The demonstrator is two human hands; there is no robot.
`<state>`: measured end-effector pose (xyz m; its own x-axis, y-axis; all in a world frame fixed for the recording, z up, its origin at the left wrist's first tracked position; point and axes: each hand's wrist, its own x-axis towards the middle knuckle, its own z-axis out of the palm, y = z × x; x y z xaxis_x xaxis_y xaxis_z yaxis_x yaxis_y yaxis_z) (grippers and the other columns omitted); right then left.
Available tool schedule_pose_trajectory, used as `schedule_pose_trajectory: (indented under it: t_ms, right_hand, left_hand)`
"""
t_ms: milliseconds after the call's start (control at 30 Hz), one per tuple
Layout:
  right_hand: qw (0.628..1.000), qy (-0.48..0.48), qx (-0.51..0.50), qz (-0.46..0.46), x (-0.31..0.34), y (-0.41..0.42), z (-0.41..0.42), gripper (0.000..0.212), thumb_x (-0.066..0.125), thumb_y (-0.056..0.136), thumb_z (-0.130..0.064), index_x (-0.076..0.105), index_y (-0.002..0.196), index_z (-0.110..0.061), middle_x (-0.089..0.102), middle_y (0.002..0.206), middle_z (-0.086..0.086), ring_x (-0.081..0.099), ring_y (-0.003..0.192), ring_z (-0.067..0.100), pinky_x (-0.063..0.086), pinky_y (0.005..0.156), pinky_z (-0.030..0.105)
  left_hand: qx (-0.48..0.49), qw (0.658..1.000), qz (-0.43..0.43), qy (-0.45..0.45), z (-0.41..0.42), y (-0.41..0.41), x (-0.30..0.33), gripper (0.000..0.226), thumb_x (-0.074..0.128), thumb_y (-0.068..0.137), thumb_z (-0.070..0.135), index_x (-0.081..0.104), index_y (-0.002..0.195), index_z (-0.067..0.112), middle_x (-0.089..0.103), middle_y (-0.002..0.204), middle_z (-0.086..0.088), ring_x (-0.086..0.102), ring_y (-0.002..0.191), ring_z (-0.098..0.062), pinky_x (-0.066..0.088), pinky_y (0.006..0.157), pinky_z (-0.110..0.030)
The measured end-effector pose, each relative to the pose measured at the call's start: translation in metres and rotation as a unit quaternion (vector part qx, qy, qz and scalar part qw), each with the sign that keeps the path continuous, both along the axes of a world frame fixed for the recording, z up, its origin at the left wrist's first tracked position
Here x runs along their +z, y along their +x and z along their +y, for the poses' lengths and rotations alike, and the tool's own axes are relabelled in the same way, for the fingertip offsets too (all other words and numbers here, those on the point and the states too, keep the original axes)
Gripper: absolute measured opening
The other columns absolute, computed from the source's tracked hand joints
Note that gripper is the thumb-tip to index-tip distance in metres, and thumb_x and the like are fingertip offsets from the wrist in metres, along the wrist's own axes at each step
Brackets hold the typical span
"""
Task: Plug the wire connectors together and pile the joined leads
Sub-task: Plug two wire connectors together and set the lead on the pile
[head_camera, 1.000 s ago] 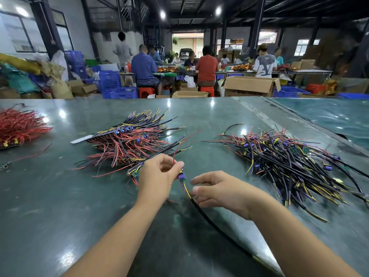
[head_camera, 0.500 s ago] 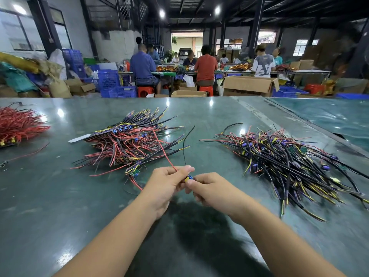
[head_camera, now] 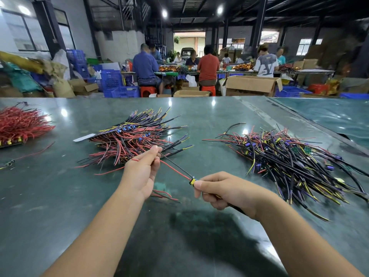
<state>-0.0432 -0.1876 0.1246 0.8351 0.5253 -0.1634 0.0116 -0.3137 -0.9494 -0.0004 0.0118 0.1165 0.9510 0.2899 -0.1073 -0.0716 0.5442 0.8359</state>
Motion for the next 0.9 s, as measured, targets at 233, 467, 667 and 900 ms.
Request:
schedule_pose_trajectory:
  t_ms: [233, 467, 667, 900]
  right_hand:
    - [1.000, 0.013, 0.019, 0.014, 0.001, 0.000, -0.004, 0.030, 0.051, 0.096, -0.031, 0.063, 0.075, -0.012, 0.033, 0.056, -0.002, 0.023, 0.046, 0.011, 0.022, 0.045, 0.018]
    - [0.997, 0.056, -0.039, -0.025, 0.002, -0.002, -0.002, 0.031, 0.050, 0.097, -0.028, 0.064, 0.075, -0.011, 0.034, 0.056, -0.002, 0.024, 0.047, 0.011, 0.023, 0.045, 0.016]
    - [0.994, 0.039, -0.067, -0.072, -0.001, -0.001, 0.003, 0.032, 0.050, 0.098, -0.026, 0.063, 0.078, -0.004, 0.043, 0.058, 0.001, 0.031, 0.046, 0.010, 0.026, 0.046, 0.016]
    - [0.992, -0.023, -0.110, -0.051, -0.004, 0.005, -0.004, 0.020, 0.051, 0.097, -0.021, 0.064, 0.097, -0.006, 0.062, 0.060, -0.003, 0.043, 0.042, 0.008, 0.038, 0.045, 0.015]
  left_hand:
    - [0.024, 0.997, 0.020, -0.072, 0.012, 0.007, 0.000, 0.012, 0.060, 0.090, 0.010, 0.065, 0.081, 0.005, 0.062, 0.068, 0.002, 0.054, 0.045, 0.001, 0.045, 0.045, -0.006]
    - [-0.154, 0.974, -0.009, -0.166, -0.007, -0.009, 0.001, 0.072, 0.064, 0.061, 0.059, 0.057, 0.109, 0.005, 0.065, 0.095, -0.006, 0.065, 0.086, -0.016, 0.054, 0.083, -0.032]
    - [-0.296, 0.951, -0.042, 0.076, -0.039, -0.027, -0.012, 0.027, 0.068, 0.070, 0.025, 0.074, 0.089, 0.008, 0.067, 0.083, -0.007, 0.064, 0.073, -0.011, 0.056, 0.075, -0.022]
    - [-0.141, 0.983, -0.045, 0.106, -0.029, -0.017, -0.007, 0.010, 0.060, 0.087, 0.010, 0.069, 0.084, 0.010, 0.069, 0.067, 0.002, 0.064, 0.056, -0.005, 0.055, 0.058, -0.016]
